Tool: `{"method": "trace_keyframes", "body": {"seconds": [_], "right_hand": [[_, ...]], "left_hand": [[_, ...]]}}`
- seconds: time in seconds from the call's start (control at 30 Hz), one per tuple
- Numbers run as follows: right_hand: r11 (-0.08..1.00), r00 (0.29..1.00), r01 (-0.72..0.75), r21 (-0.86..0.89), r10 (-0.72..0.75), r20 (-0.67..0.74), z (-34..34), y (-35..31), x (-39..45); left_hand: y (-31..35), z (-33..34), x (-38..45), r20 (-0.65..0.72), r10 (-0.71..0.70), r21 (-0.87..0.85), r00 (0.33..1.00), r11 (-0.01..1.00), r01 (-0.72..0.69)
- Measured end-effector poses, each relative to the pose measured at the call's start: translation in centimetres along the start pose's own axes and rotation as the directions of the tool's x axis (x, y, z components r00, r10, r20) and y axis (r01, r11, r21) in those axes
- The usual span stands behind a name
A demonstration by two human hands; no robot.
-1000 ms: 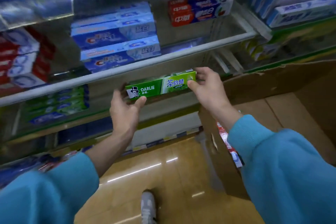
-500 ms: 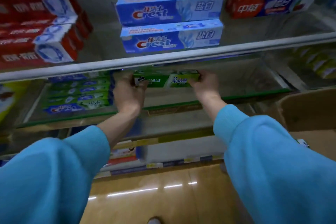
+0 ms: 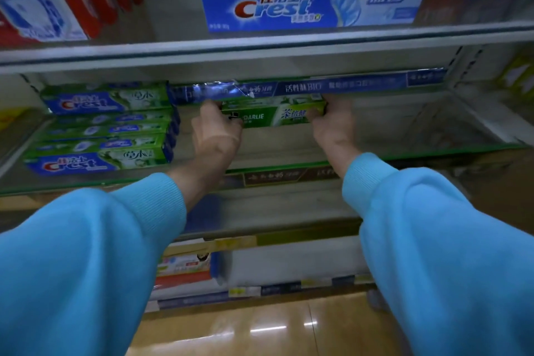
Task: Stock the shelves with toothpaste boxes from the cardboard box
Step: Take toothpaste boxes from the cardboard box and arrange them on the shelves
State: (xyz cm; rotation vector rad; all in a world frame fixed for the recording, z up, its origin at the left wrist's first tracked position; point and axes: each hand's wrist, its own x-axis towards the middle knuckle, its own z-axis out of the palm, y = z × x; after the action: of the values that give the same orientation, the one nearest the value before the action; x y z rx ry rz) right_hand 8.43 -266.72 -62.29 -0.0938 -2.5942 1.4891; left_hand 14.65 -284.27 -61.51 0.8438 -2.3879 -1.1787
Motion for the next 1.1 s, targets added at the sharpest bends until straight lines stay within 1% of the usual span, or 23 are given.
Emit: {"method": "trace_keyframes", "body": {"seconds": [0.17, 0.3, 0.5, 0.67, 0.77, 0.83, 0.9, 0.97, 1.03, 1.1], "right_hand": [[0.997, 1.000, -0.009, -0.071, 0.008, -0.006, 0.3, 0.1, 0.3], [0.988, 1.000, -0.014, -0.151, 0.010, -0.028, 0.1, -0.1, 0.0], [0.992, 0.998, -0.056, -0.113, 0.060, 0.026, 0.0, -0.3, 0.2], [0.997, 0.998, -0.051, -0.065, 0.053, 0.032, -1.0, -1.1, -0.8], [0.994, 0.994, -0.087, -0.062, 0.091, 0.064, -3.1, -2.2, -2.2], [0.988, 0.984, -0.134, -0.079, 0.141, 0.105, -5.1, -3.1, -3.1], [0.976, 0.970, -0.179, -0.123, 0.196, 0.145, -7.4, -4.0, -4.1], [0.967, 0.957, -0.209, -0.148, 0.233, 0.172, -10.1, -4.8, -5.2], [0.960, 0.953, -0.232, -0.158, 0.257, 0.161, -13.4, -5.8, -6.2], [0.956, 0.949, -0.267, -0.119, 0.282, 0.140, -16.9, -6.7, -7.1]], "left_hand": [[0.6, -0.5, 0.0, 0.023, -0.012, 0.022, 1.000, 1.000, 0.012], [0.5, -0.8, -0.4, 0.053, -0.010, 0.001, 0.999, 1.000, 0.010], [0.9, -0.6, -0.5, 0.093, -0.038, -0.018, 0.995, 0.999, 0.039], [0.7, -0.9, -2.4, 0.042, 0.058, 0.032, 0.997, 0.998, -0.060], [1.8, -1.8, -5.2, -0.029, 0.114, 0.084, 0.993, 0.990, -0.111], [3.0, -2.5, -7.1, -0.026, 0.121, 0.131, 0.992, 0.984, -0.117], [4.0, -3.0, -8.9, 0.037, 0.118, 0.131, 0.992, 0.984, -0.122], [5.5, -3.3, -11.2, 0.121, 0.135, 0.072, 0.983, 0.987, -0.144], [8.0, -3.3, -13.7, 0.168, 0.144, 0.025, 0.975, 0.988, -0.150], [11.1, -3.0, -16.0, 0.186, 0.158, 0.017, 0.970, 0.986, -0.164]]}}
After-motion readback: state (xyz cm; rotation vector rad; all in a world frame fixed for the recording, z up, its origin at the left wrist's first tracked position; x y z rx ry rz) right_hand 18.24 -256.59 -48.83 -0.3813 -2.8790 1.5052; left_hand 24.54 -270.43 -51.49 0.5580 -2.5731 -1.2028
